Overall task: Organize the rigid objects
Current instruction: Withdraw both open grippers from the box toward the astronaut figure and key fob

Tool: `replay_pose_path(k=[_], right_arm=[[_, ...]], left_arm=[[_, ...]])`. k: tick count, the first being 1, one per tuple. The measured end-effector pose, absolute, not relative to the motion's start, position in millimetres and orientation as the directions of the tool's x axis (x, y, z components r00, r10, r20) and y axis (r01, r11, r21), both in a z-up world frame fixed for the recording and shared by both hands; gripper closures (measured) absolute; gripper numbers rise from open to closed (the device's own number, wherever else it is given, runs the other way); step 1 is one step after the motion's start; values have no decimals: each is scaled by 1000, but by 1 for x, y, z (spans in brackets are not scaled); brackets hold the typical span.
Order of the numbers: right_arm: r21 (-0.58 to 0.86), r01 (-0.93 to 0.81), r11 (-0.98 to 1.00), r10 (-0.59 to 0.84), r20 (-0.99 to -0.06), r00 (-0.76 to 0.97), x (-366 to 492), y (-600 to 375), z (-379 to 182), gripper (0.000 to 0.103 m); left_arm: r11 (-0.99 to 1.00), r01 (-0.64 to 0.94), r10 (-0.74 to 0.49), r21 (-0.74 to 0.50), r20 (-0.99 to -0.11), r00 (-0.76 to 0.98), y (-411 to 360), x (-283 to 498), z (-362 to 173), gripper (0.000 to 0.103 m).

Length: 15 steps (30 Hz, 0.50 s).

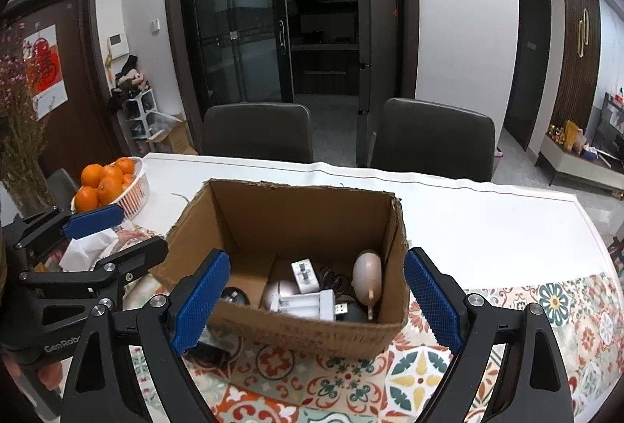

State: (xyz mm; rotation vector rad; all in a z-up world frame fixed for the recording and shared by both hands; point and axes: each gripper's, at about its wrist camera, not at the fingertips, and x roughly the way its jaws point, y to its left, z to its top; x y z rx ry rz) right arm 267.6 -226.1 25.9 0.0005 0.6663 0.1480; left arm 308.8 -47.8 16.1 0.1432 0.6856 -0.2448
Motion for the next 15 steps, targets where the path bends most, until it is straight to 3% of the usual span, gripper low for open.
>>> replay_pose_path(k=[15], right_arm=[[73, -162, 984, 173, -611, 773, 226, -200, 10, 11]], left_arm=[[961, 267, -170, 64, -624, 763, -21, 260, 0, 40]])
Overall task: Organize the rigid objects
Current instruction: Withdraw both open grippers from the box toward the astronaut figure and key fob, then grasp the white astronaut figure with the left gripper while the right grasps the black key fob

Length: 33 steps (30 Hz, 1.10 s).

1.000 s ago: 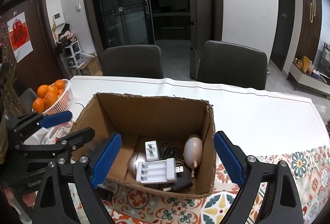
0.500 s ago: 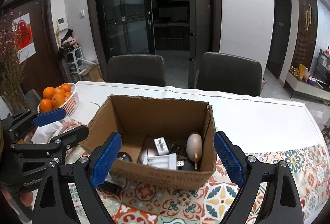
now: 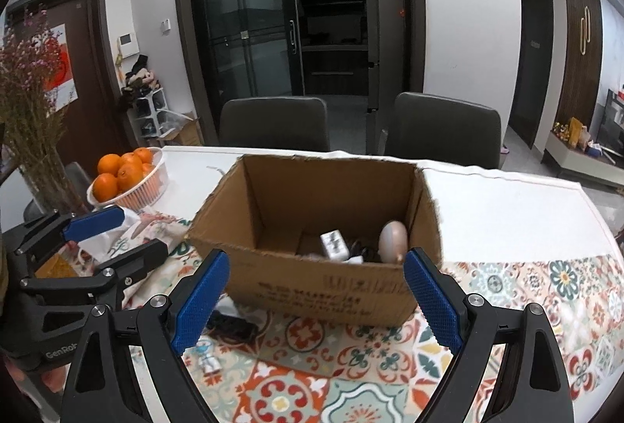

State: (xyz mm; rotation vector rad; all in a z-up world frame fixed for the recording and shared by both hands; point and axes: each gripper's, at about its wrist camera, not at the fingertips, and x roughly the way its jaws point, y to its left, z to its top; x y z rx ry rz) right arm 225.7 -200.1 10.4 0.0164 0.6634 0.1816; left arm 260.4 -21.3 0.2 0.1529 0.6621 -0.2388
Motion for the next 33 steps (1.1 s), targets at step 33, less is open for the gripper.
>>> replay_pose_path(k=[33], right_arm=[[3, -434, 901, 316, -690, 651, 212, -146, -69, 11]], left_arm=[[955, 294, -169, 20, -781, 601, 3, 217, -106, 40]])
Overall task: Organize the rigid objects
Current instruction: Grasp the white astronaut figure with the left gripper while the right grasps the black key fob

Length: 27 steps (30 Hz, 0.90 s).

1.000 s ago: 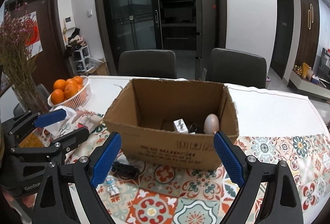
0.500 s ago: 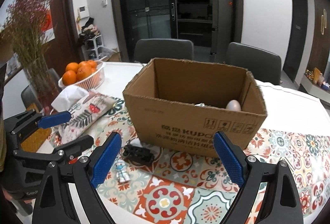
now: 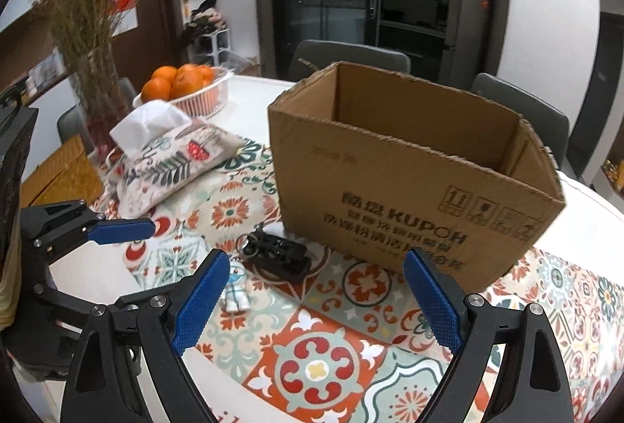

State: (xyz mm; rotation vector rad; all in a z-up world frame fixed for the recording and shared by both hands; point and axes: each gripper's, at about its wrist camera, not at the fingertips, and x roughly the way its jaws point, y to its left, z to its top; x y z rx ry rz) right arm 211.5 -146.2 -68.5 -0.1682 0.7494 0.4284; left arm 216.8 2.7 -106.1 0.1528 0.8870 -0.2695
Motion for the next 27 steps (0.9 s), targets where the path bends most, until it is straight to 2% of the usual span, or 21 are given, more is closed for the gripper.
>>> replay_pose_path(k=[12, 20, 27], right_arm=[[-22, -559, 829, 349, -760, 548, 231, -128, -102, 11], [-47, -614, 788, 350, -786, 509, 240, -122, -121, 12], [-64, -655, 753, 352, -802, 482, 250, -117, -129, 17]], left_arm=[[936, 351, -209, -17, -831, 516, 0, 232, -141, 40], [910, 414, -211, 20, -837, 504, -8, 240, -157, 40], [891, 452, -216, 38, -840, 497, -12, 250, -165, 40]])
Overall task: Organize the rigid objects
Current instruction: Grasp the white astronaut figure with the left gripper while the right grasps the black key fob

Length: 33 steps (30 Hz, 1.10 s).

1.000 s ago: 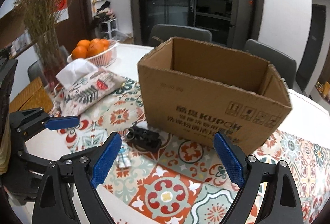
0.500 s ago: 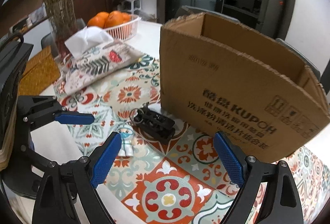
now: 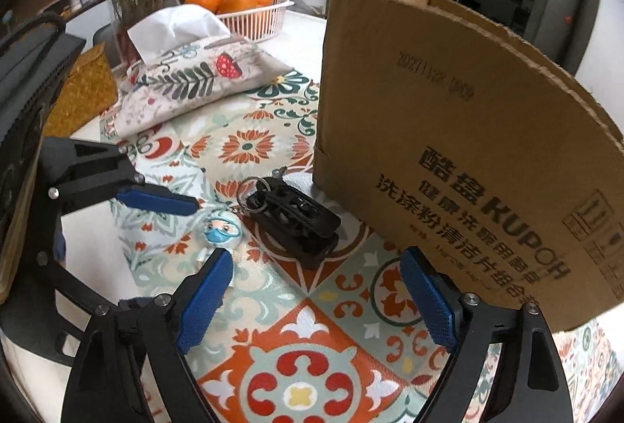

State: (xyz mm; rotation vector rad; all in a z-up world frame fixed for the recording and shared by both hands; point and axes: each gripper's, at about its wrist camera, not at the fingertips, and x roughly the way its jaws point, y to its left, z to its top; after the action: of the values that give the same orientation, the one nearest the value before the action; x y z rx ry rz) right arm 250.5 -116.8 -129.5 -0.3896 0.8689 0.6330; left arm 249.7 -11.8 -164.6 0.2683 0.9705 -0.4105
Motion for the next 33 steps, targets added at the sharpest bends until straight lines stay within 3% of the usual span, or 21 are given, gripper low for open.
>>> replay_pose_path(k=[13, 25, 30, 33], right_arm=[[-53, -703, 709, 352, -837, 419, 277, -111, -151, 26], [-18, -756, 655, 384, -853, 353, 289, -94, -161, 43], [-10, -764, 645, 392, -854, 342, 282, -82, -160, 63], [-2, -744, 669, 385, -855, 348, 276, -79, -160, 67]], left_arm=[[887, 462, -250, 4, -837, 487, -12, 268, -171, 46], [897, 442, -258, -11, -825, 502, -3, 271, -169, 50], [922, 385, -249, -36, -817, 520, 12, 266, -168, 50], [933, 356, -246, -50, -811, 530, 18, 263, -167, 50]])
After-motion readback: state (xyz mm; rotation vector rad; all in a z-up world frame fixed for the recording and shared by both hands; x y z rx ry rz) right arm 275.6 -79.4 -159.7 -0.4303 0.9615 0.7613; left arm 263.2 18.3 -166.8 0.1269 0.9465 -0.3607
